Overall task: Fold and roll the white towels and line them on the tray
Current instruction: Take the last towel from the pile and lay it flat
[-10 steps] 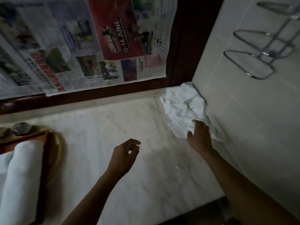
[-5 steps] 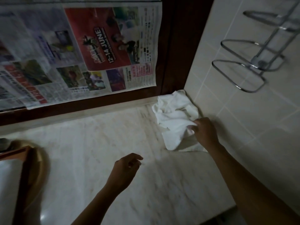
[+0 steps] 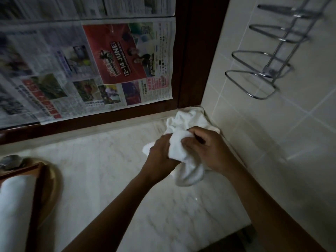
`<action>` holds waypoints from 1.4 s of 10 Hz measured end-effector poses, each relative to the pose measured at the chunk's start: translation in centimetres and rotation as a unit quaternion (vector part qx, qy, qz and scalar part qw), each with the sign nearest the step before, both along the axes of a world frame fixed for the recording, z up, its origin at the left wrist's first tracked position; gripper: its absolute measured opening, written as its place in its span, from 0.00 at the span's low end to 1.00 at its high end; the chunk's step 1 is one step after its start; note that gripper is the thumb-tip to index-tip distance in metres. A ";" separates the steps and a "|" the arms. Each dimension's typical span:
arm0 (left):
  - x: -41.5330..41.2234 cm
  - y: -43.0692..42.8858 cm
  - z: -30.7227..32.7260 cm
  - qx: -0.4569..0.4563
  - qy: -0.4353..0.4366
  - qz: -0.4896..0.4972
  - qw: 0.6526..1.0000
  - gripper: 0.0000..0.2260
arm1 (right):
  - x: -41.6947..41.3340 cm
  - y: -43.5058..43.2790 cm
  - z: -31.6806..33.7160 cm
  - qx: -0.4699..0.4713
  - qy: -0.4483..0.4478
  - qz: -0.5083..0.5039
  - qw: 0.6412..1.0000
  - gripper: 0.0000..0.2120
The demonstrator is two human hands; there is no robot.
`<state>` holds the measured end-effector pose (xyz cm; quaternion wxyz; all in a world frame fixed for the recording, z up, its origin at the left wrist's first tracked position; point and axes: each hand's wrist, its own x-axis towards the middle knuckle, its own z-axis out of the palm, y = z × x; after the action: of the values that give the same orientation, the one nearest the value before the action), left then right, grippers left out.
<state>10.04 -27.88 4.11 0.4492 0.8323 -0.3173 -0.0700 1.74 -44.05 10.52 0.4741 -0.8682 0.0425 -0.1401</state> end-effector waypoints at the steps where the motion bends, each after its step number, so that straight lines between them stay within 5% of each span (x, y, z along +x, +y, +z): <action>1: -1.7 2.8 0.4 -0.063 0.069 -0.009 0.996 0.16 | -1.4 1.1 -0.4 0.072 0.036 0.040 0.996 0.12; 2: -2.8 5.6 0.2 -0.112 0.108 0.017 0.988 0.16 | -2.9 2.6 -1.7 0.097 0.136 0.118 0.979 0.35; 3: -3.4 8.3 0.2 -0.123 0.130 0.054 0.982 0.18 | -3.7 6.0 -5.5 0.056 0.221 0.153 0.962 0.37; 5: -5.0 15.8 -0.8 -0.110 0.173 0.138 0.969 0.21 | -4.6 12.3 -9.5 0.151 0.243 0.135 0.949 0.14; 7: -7.9 24.1 -1.2 -0.132 0.260 0.184 0.939 0.09 | -6.6 15.5 -9.0 0.169 0.242 0.167 0.941 0.15; 9: -12.6 32.1 -2.4 -0.125 0.283 0.199 0.930 0.11 | -10.7 17.7 -9.6 -0.039 0.268 0.275 0.923 0.17; 10: -14.4 35.9 -3.9 -0.111 0.315 0.215 0.918 0.11 | -13.4 19.3 -10.1 -0.055 0.224 0.248 0.941 0.17; 11: -16.5 38.7 -4.3 -0.044 0.280 0.182 0.942 0.09 | -15.5 21.4 -9.4 -0.047 0.141 0.192 0.970 0.19; 12: -17.8 40.8 -4.4 0.066 0.271 0.110 0.954 0.12 | -16.7 24.0 -7.5 -0.028 0.069 0.138 0.988 0.18; 13: -18.3 41.0 -3.8 0.186 0.177 0.023 0.966 0.29 | -17.5 26.1 -4.9 -0.013 0.029 0.129 0.991 0.13; 14: -19.4 38.2 -1.1 0.114 0.139 -0.040 0.983 0.44 | -17.7 28.8 -3.0 -0.015 0.038 0.166 0.985 0.08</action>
<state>-9.37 10.29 3.03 0.3882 0.8468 -0.2744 -0.2384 -15.93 -15.21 7.52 0.4757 -0.8750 -0.0861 -0.0266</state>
